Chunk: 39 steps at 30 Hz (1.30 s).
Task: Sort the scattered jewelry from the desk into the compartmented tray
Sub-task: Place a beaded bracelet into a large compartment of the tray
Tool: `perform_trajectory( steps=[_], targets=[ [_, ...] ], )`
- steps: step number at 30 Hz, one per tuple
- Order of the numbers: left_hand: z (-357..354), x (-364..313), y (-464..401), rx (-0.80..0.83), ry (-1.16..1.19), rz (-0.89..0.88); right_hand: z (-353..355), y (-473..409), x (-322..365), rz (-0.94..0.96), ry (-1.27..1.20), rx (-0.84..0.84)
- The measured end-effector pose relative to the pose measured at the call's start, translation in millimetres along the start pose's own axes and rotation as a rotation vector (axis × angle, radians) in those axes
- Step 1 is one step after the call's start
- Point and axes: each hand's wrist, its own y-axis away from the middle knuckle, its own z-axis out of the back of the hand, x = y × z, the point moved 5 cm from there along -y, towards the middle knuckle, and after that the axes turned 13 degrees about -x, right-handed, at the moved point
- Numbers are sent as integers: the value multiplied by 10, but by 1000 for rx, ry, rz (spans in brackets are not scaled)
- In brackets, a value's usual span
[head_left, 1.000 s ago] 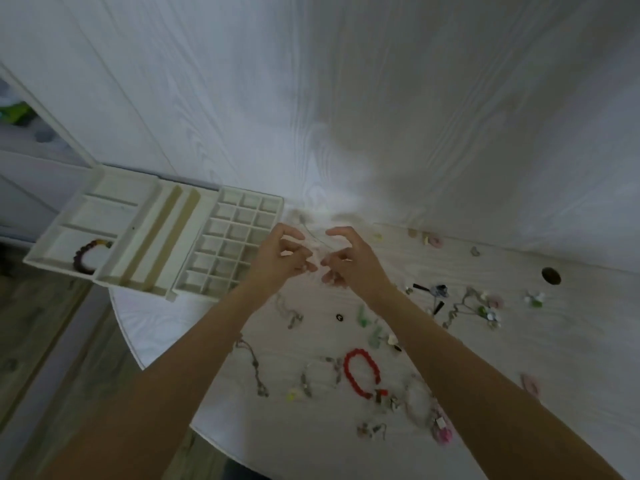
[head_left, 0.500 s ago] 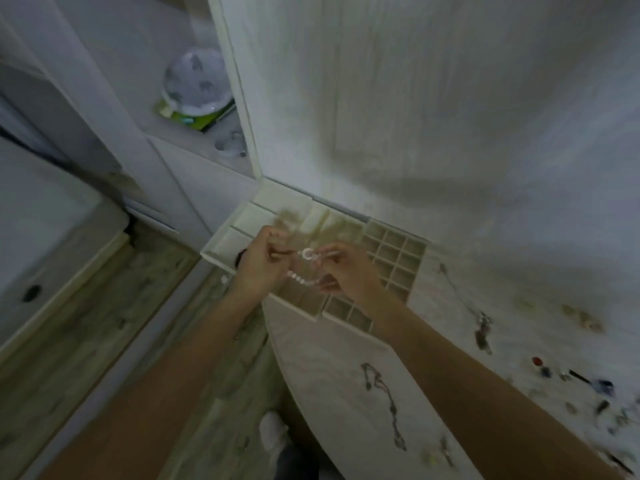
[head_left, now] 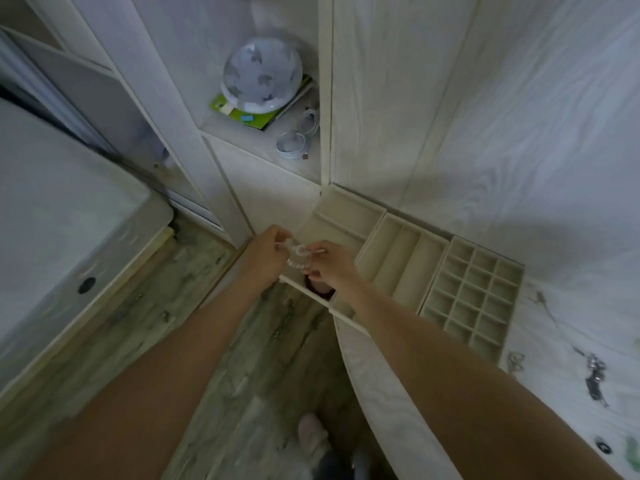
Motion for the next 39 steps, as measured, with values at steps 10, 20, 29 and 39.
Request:
perform_trajectory(
  steps=[10,20,29,39],
  targets=[
    [-109,369,106,191,-128,108,36,-74,-128,-14,222,101],
    [-227,376,111,99,-84,327,191,-101,-162,76,267,144],
    [-273,338,121,73,-67,235,440,-32,-111,555,807,-66],
    [-373,273,216,176,-69,223,690,-36,-171,475,935,-133]
  ],
)
